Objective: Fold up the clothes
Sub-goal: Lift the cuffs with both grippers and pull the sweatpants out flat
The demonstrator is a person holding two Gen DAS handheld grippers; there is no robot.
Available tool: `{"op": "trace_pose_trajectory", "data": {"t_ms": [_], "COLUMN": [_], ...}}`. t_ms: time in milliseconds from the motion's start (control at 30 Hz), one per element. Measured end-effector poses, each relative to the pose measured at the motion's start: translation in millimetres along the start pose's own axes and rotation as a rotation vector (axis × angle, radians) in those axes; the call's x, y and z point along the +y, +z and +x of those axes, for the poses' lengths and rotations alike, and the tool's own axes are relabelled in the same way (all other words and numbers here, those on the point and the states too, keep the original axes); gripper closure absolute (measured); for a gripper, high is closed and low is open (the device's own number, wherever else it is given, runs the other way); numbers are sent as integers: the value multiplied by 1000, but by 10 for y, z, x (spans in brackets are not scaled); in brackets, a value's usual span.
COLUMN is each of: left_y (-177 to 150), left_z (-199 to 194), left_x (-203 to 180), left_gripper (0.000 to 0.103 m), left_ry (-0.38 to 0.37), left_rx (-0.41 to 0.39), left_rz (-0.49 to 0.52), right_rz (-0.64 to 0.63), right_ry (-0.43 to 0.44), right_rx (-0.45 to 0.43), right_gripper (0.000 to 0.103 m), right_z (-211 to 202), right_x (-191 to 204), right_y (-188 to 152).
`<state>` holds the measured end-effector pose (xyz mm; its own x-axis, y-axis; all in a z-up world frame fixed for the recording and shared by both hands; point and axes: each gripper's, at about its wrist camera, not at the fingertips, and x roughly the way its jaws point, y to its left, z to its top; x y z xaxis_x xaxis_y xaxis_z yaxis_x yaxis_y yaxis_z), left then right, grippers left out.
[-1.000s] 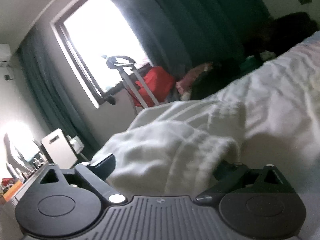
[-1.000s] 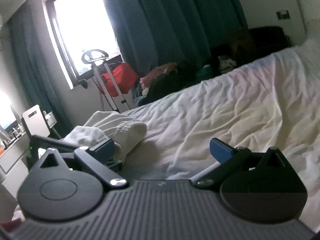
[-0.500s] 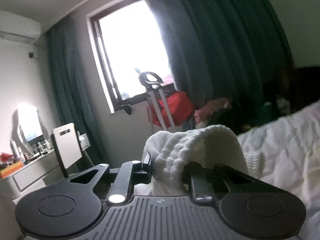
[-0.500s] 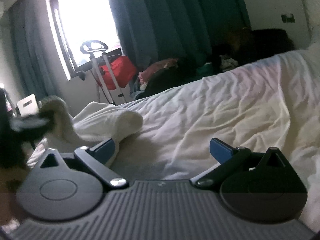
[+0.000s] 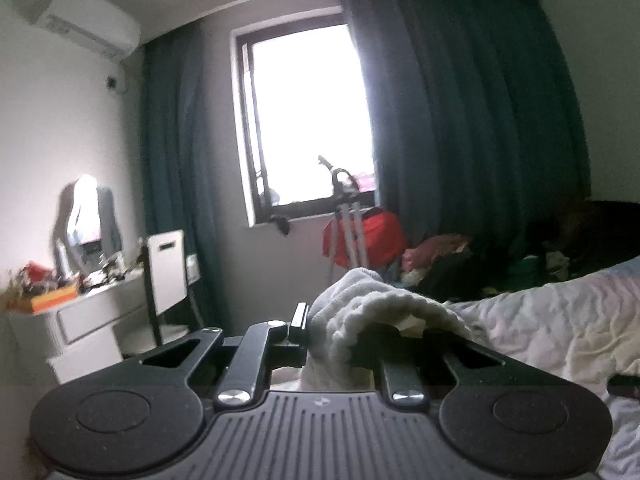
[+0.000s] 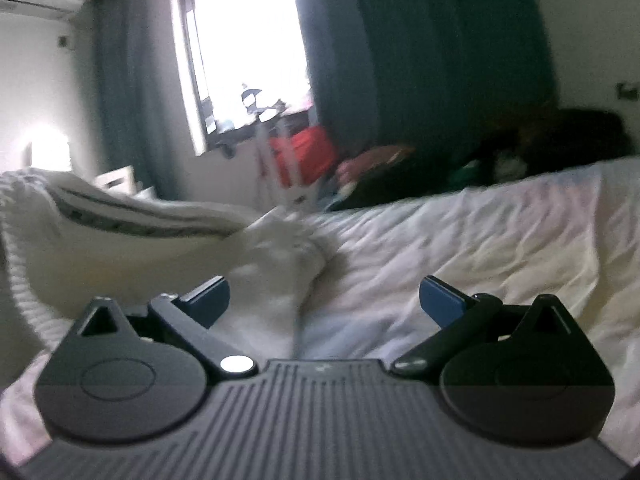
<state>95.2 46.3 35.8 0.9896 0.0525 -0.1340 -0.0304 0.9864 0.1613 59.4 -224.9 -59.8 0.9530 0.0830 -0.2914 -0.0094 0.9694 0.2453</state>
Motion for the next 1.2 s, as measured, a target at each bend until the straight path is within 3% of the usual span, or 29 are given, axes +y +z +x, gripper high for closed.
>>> {"op": "trace_pose_trajectory", "data": {"t_ms": [300, 467, 667, 733, 833, 867, 900, 1000, 1200], "left_y": [-419, -583, -705, -707, -700, -696, -701, -715, -786], "left_z": [54, 207, 312, 353, 418, 456, 470, 482, 514], "left_x": [605, 834, 968, 997, 1044, 1044, 1056, 1104, 1287], "left_gripper": [89, 89, 89, 89, 89, 89, 89, 89, 89], "left_ry": [48, 48, 58, 56, 56, 56, 50, 32, -29], "left_rx": [68, 134, 159, 159, 154, 158, 164, 177, 230], "left_rz": [-124, -216, -289, -302, -298, -300, -309, -331, -391], "right_rz": [-39, -90, -88, -77, -64, -72, -89, -148, -220], "right_ry": [159, 188, 146, 128, 131, 132, 127, 97, 127], "right_rx": [279, 388, 423, 439, 427, 419, 406, 333, 130], "right_gripper": [0, 1, 29, 31, 37, 49, 70, 83, 84], "right_z": [188, 396, 619, 689, 760, 769, 759, 632, 116], "right_x": [430, 658, 716, 683, 674, 693, 721, 787, 864], "right_y": [-499, -724, -820, -852, -886, -883, -864, -755, -382]}}
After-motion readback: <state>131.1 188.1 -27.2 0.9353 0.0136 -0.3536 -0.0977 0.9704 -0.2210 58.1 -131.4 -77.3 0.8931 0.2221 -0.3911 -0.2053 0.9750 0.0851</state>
